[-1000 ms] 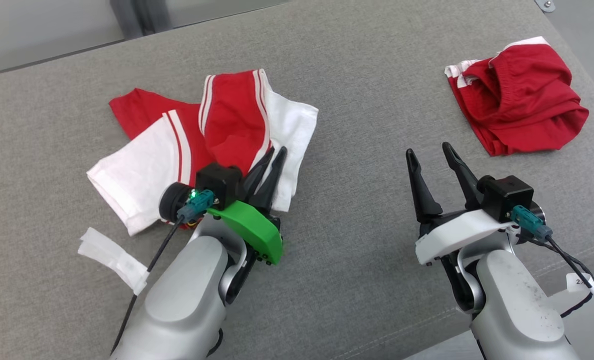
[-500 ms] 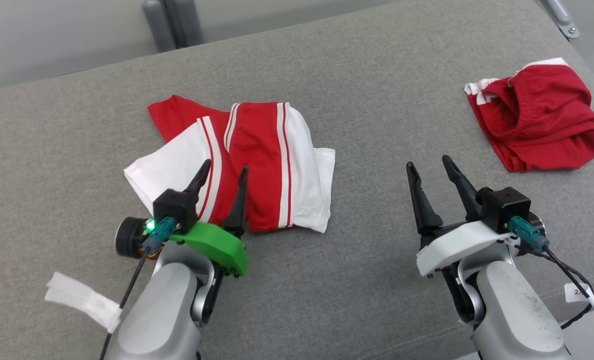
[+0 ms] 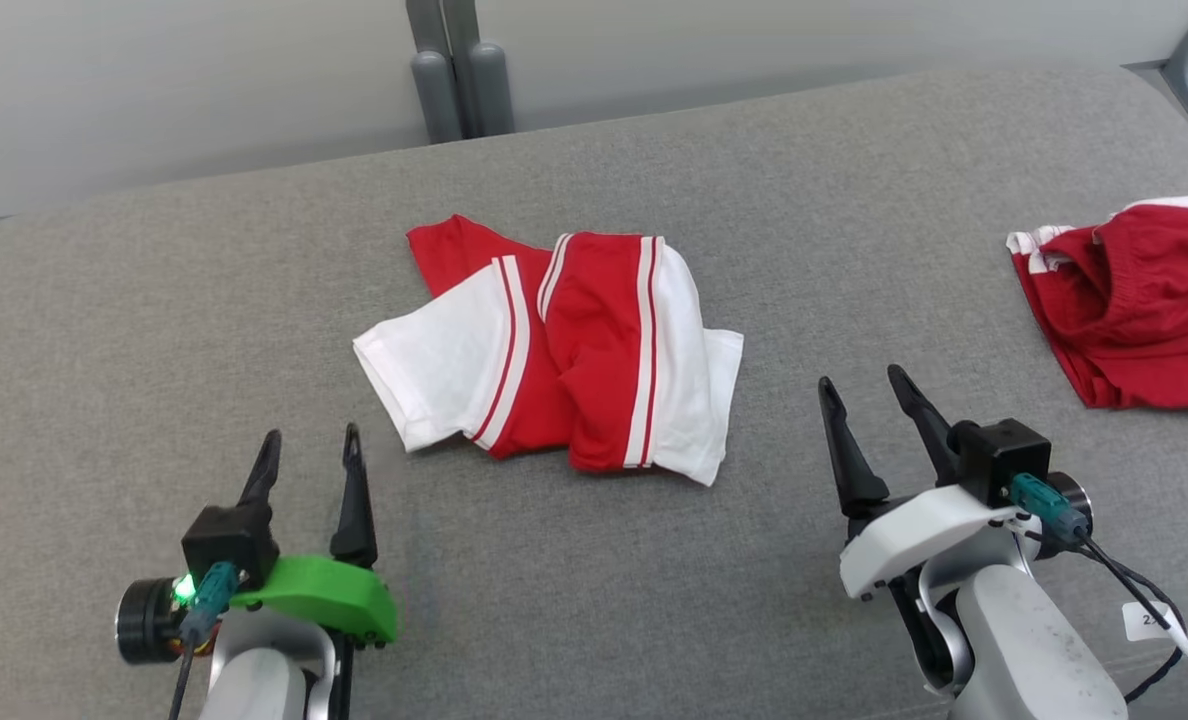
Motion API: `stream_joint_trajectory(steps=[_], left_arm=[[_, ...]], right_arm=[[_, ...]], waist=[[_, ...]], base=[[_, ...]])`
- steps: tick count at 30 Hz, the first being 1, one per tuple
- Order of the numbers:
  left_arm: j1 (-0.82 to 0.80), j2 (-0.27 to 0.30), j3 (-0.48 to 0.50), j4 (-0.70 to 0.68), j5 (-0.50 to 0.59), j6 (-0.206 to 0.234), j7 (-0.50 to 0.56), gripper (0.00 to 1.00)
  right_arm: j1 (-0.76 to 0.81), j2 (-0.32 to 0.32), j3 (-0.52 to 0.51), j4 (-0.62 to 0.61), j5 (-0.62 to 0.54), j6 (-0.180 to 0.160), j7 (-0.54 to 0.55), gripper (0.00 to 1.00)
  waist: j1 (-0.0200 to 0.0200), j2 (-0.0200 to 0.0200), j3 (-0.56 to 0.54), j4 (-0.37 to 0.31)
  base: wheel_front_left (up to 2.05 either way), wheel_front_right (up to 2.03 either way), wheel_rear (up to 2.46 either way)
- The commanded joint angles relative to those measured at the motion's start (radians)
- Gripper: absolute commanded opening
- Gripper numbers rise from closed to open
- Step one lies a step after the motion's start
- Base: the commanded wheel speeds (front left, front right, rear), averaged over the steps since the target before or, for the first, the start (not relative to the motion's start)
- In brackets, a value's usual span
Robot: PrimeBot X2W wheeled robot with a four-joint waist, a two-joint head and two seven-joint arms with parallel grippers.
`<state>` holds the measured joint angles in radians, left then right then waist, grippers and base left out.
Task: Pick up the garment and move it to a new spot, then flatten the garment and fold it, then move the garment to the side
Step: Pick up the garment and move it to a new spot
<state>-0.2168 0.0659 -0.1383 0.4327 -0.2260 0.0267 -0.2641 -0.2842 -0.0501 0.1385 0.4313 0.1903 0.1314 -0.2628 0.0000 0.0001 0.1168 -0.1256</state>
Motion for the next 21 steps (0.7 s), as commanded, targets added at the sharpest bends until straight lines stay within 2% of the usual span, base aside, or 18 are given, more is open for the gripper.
stream_joint_trajectory(steps=[1, 12, 21], left_arm=[[0.035, -0.002, 0.018, -0.015, 0.021, 0.003, 0.000, 1.00], [0.197, -0.014, 0.163, -0.109, 0.040, 0.017, 0.000, 1.00], [0.176, -0.014, 0.126, -0.121, 0.006, 0.019, 0.000, 1.00]], right_arm=[[0.022, -0.001, -0.001, 0.006, -0.002, -0.001, -0.003, 1.00], [0.069, -0.001, -0.014, 0.022, 0.001, -0.001, -0.003, 1.00], [0.040, -0.001, -0.028, 0.056, -0.018, -0.001, -0.003, 1.00]], waist=[[0.0000, -0.0001, -0.036, 0.033], [0.0000, -0.0001, -0.073, 0.075], [0.0000, -0.0001, -0.032, 0.094]], base=[[0.00, 0.00, 0.00], [0.00, 0.00, 0.00], [0.00, 0.00, 0.00]])
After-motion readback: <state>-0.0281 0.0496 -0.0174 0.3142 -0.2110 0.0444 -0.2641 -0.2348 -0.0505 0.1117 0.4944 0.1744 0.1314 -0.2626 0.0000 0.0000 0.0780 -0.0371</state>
